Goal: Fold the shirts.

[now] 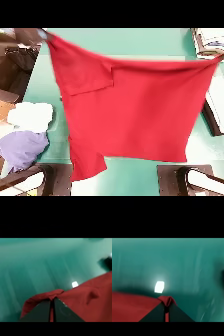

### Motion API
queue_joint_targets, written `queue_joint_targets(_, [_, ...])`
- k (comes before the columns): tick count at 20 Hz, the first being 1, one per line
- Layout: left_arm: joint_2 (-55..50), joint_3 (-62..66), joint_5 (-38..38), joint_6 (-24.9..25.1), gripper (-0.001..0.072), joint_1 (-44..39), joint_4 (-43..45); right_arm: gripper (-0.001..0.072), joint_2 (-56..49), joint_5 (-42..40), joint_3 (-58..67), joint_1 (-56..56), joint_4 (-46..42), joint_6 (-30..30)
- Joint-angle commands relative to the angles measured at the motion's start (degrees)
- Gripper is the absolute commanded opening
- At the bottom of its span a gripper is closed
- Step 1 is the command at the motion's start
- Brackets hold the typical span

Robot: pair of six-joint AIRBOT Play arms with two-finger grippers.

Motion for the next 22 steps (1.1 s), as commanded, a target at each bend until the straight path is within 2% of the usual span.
queue_joint_targets(1, [-13.0,-3.3,1.2,0.9,0.0026,-0.1,0.1,0.002,-12.5,-3.4,-4.9,4.3,-0.8,0.0])
queue_joint_targets(4, [-21.0,-3.3,8.2,3.8,0.0026,-0.1,-0.1,0.002,-19.9,-11.5,-4.9,6.1,-0.7,0.0])
queue_joint_targets(7, [-23.3,-3.2,16.3,5.7,0.0026,-0.1,-0.1,0.002,-21.9,-20.3,-4.9,6.1,-0.3,1.1])
queue_joint_targets(10, [-23.3,-1.2,18.5,9.9,0.0026,-0.1,0.0,0.002,-21.6,-23.0,-1.6,5.1,-0.4,0.9])
queue_joint_targets(12, [-23.3,1.4,15.3,12.5,0.0026,0.1,0.1,0.002,-21.6,-21.0,2.6,5.1,-0.4,0.9])
queue_joint_targets(15, [-23.2,3.9,6.0,12.5,0.0025,0.1,3.2,0.002,-21.1,-12.7,5.0,6.0,-1.5,-1.1])
queue_joint_targets(19, [-23.2,0.0,-5.3,9.0,0.0025,0.1,15.2,0.0019,-16.9,-11.1,-6.1,8.9,-6.8,-1.1])
queue_joint_targets(22, [-23.2,-5.7,-7.3,8.9,0.0025,0.1,16.7,0.0019,-13.2,-13.6,-15.5,9.7,-6.7,-1.0])
